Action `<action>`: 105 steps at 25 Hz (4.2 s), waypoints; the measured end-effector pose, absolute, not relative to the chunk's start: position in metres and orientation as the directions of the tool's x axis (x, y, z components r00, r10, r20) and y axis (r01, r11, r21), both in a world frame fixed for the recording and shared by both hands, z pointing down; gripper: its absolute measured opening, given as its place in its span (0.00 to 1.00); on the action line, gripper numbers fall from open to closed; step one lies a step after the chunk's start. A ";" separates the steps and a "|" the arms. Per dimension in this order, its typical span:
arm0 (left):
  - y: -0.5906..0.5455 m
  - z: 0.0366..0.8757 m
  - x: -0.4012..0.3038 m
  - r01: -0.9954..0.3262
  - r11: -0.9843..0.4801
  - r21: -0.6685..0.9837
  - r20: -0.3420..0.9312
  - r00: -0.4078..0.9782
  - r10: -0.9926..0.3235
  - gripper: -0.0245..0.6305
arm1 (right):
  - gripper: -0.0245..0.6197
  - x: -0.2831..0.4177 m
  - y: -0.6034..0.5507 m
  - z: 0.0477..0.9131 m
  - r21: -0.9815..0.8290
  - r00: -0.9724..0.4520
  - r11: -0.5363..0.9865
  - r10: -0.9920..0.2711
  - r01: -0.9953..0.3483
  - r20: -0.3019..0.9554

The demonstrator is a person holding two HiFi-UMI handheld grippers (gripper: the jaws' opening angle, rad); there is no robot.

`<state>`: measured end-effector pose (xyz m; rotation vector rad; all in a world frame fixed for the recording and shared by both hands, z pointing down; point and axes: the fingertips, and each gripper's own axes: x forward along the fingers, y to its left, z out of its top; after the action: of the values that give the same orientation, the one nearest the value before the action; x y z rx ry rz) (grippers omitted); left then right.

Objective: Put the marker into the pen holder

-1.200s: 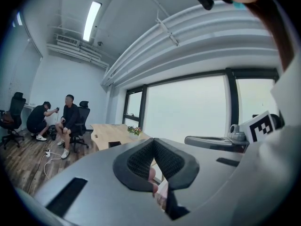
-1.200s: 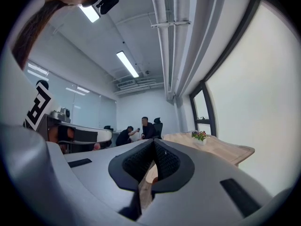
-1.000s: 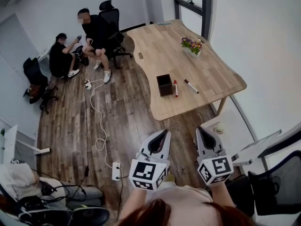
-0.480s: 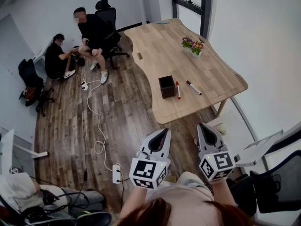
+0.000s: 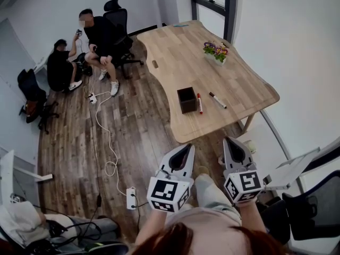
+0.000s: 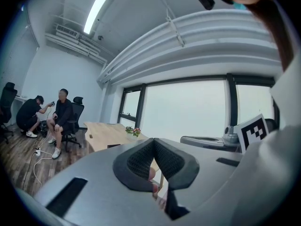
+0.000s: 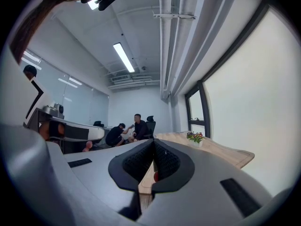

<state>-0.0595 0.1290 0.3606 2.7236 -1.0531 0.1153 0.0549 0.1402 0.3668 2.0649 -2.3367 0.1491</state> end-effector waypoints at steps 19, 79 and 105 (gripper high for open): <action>0.061 0.375 -0.020 -0.665 -0.725 0.179 0.174 0.747 -0.642 0.04 | 0.04 0.091 0.069 0.384 -0.039 -0.119 0.116 -0.989 -0.992 0.087; -0.096 0.442 0.121 -0.649 -0.728 0.221 0.288 0.756 -0.587 0.04 | 0.15 0.212 -0.102 0.539 0.020 -0.251 0.292 -0.854 -0.956 0.455; -0.113 0.475 0.124 -0.657 -0.715 0.241 0.344 0.746 -0.570 0.04 | 0.16 0.224 -0.114 0.635 -0.011 -0.256 0.324 -0.725 -0.946 0.639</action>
<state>0.1236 -0.1130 0.4745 2.5985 -0.9460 0.3492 0.2235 -0.1142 0.6346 1.4670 -2.0618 0.5431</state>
